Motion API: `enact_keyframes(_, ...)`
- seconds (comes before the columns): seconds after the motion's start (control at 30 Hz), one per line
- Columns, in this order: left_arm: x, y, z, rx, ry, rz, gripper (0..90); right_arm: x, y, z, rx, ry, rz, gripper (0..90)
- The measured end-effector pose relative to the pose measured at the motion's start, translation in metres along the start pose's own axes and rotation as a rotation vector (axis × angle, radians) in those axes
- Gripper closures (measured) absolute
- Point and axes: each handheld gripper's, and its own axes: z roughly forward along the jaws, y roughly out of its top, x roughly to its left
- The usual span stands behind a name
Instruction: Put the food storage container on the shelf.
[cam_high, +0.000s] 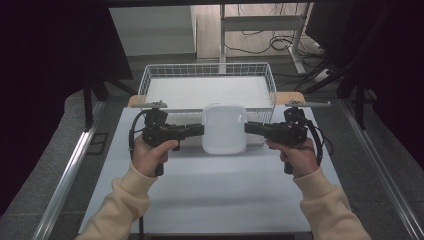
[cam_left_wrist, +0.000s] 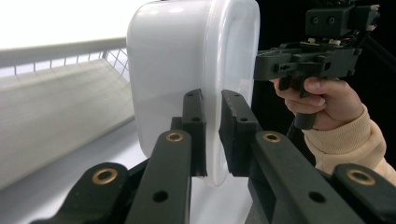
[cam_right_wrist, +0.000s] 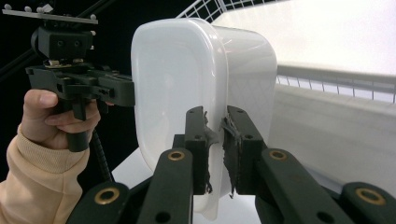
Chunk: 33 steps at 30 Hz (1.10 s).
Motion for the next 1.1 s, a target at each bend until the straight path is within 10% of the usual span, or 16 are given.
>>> enact_keyframes(1.1, 0.012, 0.063, -0.013, -0.040, 0.011, 0.045, 81.3, 0.002, 0.070, 0.013, -0.012, -0.006, -0.054, 79.8)
